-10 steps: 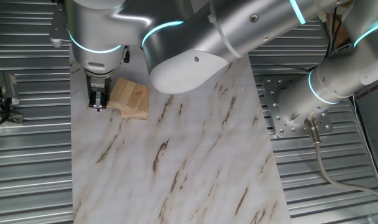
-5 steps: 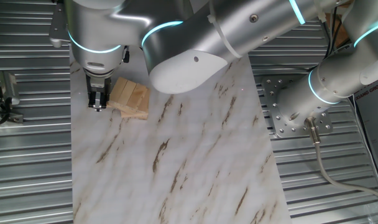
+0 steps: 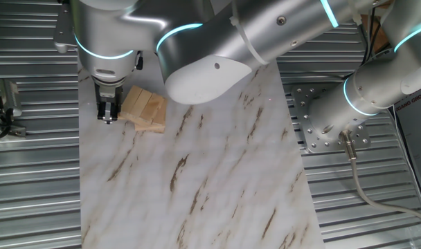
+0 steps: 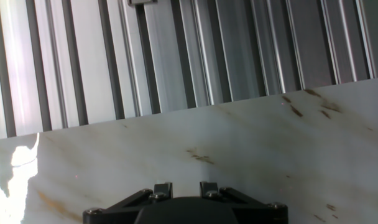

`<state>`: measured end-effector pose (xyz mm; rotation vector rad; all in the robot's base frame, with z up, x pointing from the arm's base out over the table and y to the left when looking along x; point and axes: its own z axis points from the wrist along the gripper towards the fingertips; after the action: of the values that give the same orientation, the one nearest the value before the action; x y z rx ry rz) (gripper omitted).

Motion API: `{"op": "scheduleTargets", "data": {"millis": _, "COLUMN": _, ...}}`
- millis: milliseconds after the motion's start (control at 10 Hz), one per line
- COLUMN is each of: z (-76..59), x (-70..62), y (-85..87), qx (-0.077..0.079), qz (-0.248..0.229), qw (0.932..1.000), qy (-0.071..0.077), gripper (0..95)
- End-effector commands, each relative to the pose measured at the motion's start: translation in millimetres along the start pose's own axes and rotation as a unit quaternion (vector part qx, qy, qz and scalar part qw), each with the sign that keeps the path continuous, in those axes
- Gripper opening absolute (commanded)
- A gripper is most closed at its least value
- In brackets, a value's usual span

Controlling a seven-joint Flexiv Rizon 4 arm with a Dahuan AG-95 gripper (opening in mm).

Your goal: Play Jenga

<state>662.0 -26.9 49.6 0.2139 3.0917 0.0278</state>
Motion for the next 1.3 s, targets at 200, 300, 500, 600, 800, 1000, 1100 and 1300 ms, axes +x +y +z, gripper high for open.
{"op": "scheduleTargets", "data": {"millis": 200, "z": 0.0, "x": -0.8, "y": 0.3, "qx": 0.0, "qz": 0.0, "qw": 1.0, "qy": 0.001, "gripper": 0.0}}
{"op": "scheduleTargets", "data": {"millis": 300, "z": 0.2, "x": -0.9, "y": 0.3, "qx": 0.0, "qz": -0.001, "qw": 1.0, "qy": 0.001, "gripper": 0.0}}
{"op": "scheduleTargets", "data": {"millis": 500, "z": 0.7, "x": -1.2, "y": 0.2, "qx": 0.0, "qz": -0.001, "qw": 1.0, "qy": 0.001, "gripper": 0.0}}
{"op": "scheduleTargets", "data": {"millis": 600, "z": 0.7, "x": -1.4, "y": 0.2, "qx": 0.0, "qz": -0.001, "qw": 1.0, "qy": 0.001, "gripper": 0.0}}
{"op": "scheduleTargets", "data": {"millis": 800, "z": 0.2, "x": -2.6, "y": 0.8, "qx": 0.0, "qz": -0.001, "qw": 1.0, "qy": 0.002, "gripper": 0.0}}
{"op": "scheduleTargets", "data": {"millis": 1000, "z": -0.1, "x": -3.3, "y": 1.0, "qx": 0.0, "qz": -0.001, "qw": 1.0, "qy": 0.001, "gripper": 0.0}}
{"op": "scheduleTargets", "data": {"millis": 1100, "z": 0.0, "x": -3.4, "y": 1.0, "qx": 0.0, "qz": -0.002, "qw": 1.0, "qy": -0.001, "gripper": 0.0}}
{"op": "scheduleTargets", "data": {"millis": 1300, "z": 0.0, "x": -3.5, "y": 1.1, "qx": 0.0, "qz": -0.002, "qw": 1.0, "qy": -0.002, "gripper": 0.0}}
